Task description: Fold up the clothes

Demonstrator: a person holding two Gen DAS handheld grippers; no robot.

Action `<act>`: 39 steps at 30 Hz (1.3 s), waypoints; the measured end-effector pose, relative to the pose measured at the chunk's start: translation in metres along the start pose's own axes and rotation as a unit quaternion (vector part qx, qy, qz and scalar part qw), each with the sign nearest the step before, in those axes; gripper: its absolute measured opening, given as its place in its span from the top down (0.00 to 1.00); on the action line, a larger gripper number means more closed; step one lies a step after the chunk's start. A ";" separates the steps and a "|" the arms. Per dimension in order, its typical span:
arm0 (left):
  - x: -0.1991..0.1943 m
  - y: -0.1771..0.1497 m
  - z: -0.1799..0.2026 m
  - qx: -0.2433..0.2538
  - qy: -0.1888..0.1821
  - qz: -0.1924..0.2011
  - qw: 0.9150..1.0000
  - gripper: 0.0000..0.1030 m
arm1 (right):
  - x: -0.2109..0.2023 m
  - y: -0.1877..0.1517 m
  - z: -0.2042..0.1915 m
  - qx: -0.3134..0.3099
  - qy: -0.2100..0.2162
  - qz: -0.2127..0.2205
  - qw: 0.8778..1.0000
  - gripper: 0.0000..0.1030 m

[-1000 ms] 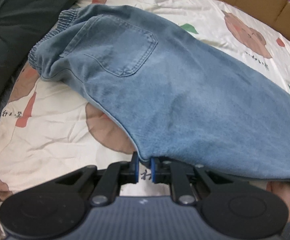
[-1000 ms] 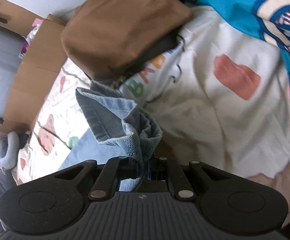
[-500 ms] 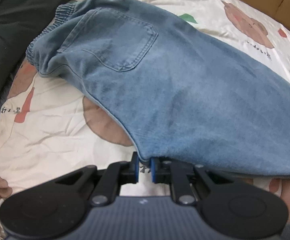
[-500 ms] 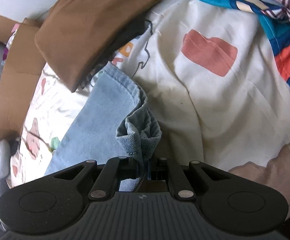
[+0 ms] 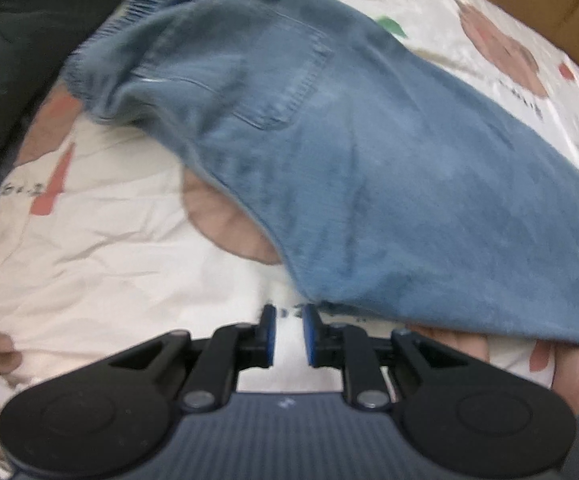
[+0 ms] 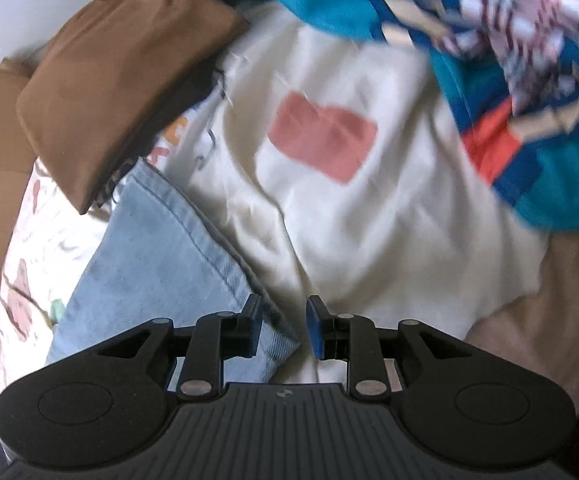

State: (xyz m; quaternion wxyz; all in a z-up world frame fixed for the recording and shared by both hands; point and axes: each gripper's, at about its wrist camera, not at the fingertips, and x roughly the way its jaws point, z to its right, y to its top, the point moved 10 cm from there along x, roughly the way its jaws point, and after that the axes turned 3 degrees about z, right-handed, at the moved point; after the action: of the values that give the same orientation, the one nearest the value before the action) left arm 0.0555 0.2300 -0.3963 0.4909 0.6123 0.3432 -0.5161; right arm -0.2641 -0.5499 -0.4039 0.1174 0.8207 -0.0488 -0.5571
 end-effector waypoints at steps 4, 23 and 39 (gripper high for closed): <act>-0.014 0.009 -0.022 -0.019 0.011 0.019 1.000 0.80 | -0.007 0.014 -0.018 -0.037 0.013 0.016 0.999 0.75; -0.009 0.134 -0.132 -0.137 0.085 0.128 0.979 0.37 | 0.023 0.021 -0.101 -0.160 0.006 0.010 0.987 0.73; 0.067 0.143 -0.186 -0.291 0.019 0.135 0.947 0.36 | 0.074 -0.022 -0.142 -0.227 -0.020 -0.048 0.972 0.73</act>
State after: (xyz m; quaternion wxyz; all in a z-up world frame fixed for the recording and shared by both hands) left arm 0.2586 0.3611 -0.4290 0.7061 0.4932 0.4015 -0.3114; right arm -0.1061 -0.5250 -0.4257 0.2731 0.7628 0.1159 -0.5745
